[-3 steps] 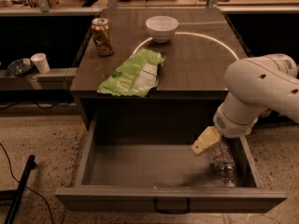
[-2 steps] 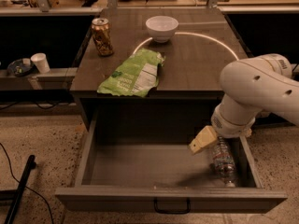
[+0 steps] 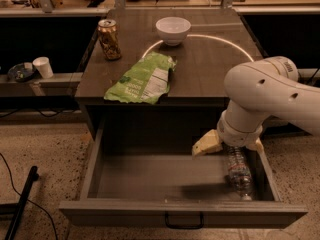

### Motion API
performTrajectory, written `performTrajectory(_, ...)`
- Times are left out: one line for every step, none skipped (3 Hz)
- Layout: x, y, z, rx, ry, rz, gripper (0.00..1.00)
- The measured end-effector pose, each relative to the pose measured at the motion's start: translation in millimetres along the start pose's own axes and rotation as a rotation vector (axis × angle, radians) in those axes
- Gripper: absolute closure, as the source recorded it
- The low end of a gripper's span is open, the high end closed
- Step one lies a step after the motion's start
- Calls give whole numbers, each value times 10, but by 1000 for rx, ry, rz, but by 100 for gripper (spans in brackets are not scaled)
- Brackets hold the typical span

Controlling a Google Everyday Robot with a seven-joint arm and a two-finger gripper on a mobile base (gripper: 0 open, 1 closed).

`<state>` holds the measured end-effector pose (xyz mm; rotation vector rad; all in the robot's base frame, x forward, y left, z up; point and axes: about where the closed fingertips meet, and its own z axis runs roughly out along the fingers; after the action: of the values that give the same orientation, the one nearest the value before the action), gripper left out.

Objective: Pick water bottle from top drawer and place on counter

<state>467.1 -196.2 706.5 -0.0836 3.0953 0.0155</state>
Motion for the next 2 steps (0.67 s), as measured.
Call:
performTrajectory(15,-27,90,-34,19,100,2)
performTrajectory(35,-95,285,-7,52,166,6)
